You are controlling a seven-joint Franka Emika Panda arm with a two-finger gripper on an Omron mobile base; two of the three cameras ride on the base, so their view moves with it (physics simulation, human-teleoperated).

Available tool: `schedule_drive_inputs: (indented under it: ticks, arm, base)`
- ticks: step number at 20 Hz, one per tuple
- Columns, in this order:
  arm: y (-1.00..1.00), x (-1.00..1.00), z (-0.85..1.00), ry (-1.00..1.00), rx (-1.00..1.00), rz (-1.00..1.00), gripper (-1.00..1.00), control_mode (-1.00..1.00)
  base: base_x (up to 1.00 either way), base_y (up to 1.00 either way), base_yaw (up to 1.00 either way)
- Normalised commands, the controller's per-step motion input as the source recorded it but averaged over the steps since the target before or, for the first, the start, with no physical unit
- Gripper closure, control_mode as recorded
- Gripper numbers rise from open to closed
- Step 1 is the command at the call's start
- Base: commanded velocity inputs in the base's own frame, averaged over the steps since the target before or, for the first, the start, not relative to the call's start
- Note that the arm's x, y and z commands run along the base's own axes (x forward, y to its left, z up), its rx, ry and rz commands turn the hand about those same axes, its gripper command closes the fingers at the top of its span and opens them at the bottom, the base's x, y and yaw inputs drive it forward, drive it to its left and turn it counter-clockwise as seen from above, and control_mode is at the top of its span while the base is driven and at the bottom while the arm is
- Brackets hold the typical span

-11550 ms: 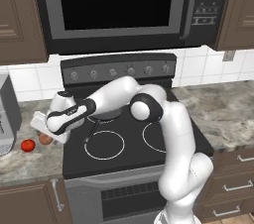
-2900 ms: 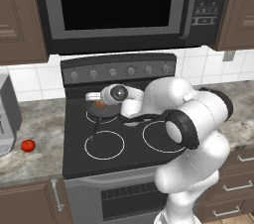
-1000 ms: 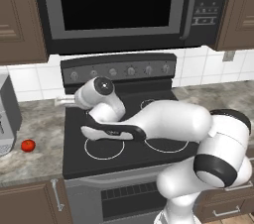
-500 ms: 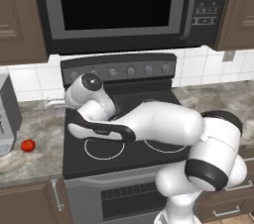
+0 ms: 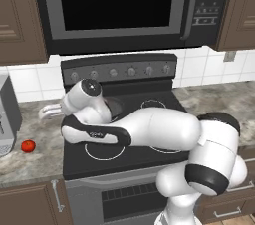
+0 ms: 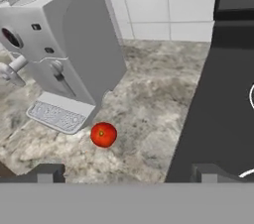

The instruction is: Put the tomato and onion in the pan. Then turn on the rear left burner and set the heat to medium.

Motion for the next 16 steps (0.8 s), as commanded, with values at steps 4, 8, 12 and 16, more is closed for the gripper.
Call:
schedule_drive_inputs:
  ticks: [4, 8, 12, 16]
  arm:
    - [0.18, -0.01, -0.28, 0.03, 0.00, 0.14, -1.00, -1.00]
    - [0.26, 0.00, -0.32, 0.06, 0.00, 0.10, -1.00, -1.00]
    - [0.30, -0.04, -0.28, 0.10, 0.00, 0.04, -1.00, -1.00]
    - [0.32, -0.12, -0.28, 0.12, -0.01, 0.00, -1.00, -1.00]
  base:
    - [0.00, 0.00, 0.00]
    - [0.00, 0.00, 0.00]
    - [0.00, 0.00, 0.00]
    - [0.00, 0.00, 0.00]
